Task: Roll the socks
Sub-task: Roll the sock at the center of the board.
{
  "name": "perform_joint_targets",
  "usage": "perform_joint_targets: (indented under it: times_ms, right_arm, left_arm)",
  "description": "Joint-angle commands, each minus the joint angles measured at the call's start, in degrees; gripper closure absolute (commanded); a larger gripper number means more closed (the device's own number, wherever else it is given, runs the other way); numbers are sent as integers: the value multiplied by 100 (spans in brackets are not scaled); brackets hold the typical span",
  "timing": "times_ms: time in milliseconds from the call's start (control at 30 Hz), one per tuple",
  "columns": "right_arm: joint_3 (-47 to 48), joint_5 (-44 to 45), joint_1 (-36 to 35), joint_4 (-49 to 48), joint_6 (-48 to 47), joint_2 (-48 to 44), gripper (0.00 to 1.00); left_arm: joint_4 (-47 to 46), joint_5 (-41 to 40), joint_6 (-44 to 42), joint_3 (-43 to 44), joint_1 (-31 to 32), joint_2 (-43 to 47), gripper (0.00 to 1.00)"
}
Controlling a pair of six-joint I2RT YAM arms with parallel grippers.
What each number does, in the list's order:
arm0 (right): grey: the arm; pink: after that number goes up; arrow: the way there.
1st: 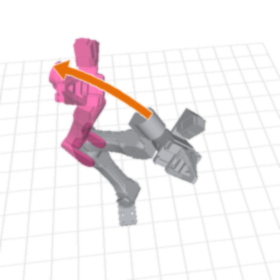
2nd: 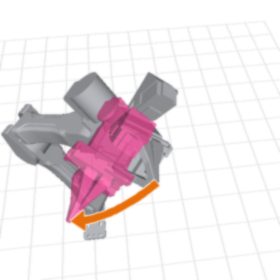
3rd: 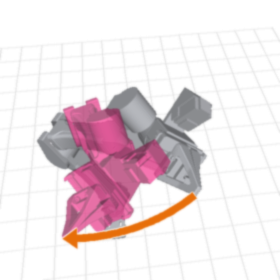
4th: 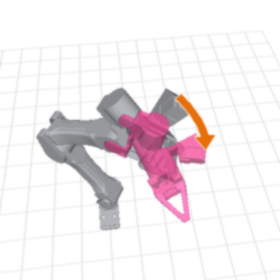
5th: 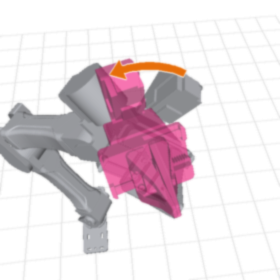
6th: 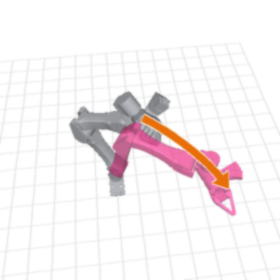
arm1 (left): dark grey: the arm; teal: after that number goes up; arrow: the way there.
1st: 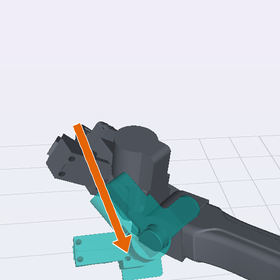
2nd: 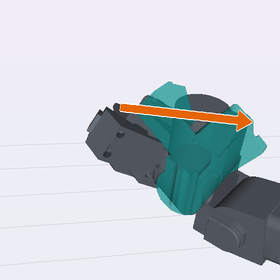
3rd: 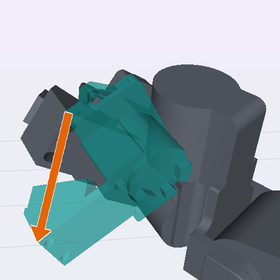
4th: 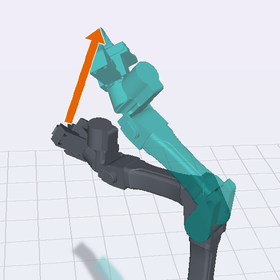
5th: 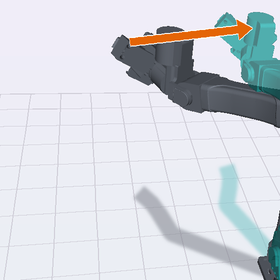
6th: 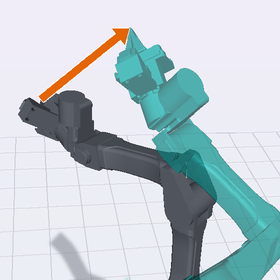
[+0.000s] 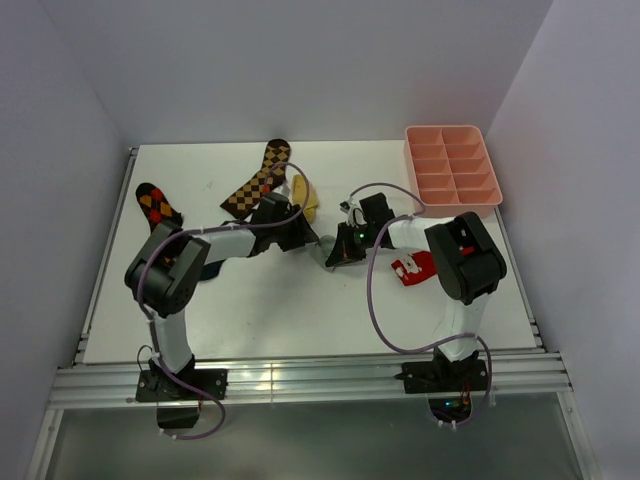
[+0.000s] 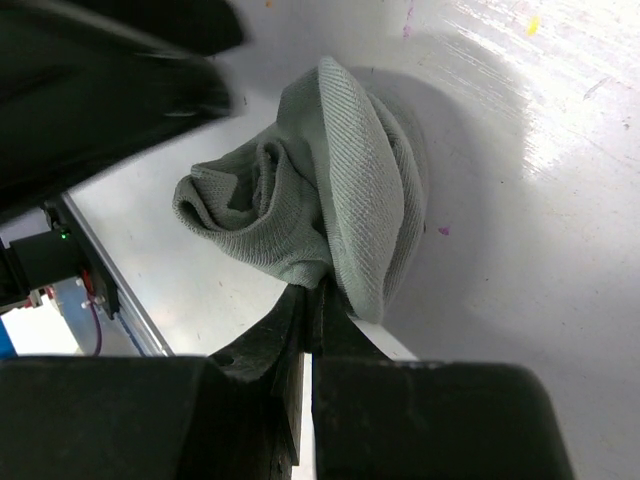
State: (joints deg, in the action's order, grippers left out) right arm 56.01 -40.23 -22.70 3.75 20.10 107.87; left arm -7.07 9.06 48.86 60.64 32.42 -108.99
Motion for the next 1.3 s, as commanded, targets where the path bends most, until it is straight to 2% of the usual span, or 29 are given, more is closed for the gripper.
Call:
perform_joint_targets:
  times_ms: [0, 67, 167, 300, 467, 667, 1267]
  right_arm:
    - [-2, 314, -7, 539, -120, 252, 100]
    - [-11, 340, -7, 539, -111, 269, 100]
    - [6, 366, -7, 530, -103, 269, 100]
    - [50, 384, -7, 565, -111, 252, 100]
    - [86, 410, -15, 574, -76, 278, 100]
    - [77, 402, -15, 548, -76, 304, 100]
    - [24, 367, -15, 460, -50, 383, 100]
  left_arm:
    - [170, -597, 289, -166, -52, 816, 41]
    - [145, -852, 448, -438, -78, 1054, 33]
    - [-153, -827, 764, -834, -96, 1406, 30]
    - [-601, -432, 1037, -1212, 0, 1529, 31]
    - [-963, -501, 1134, -1441, 299, 1451, 37]
    - [-1323, -528, 1214, -1599, 396, 1319, 39]
    - [-1148, -633, 1169, -1275, 528, 397, 45]
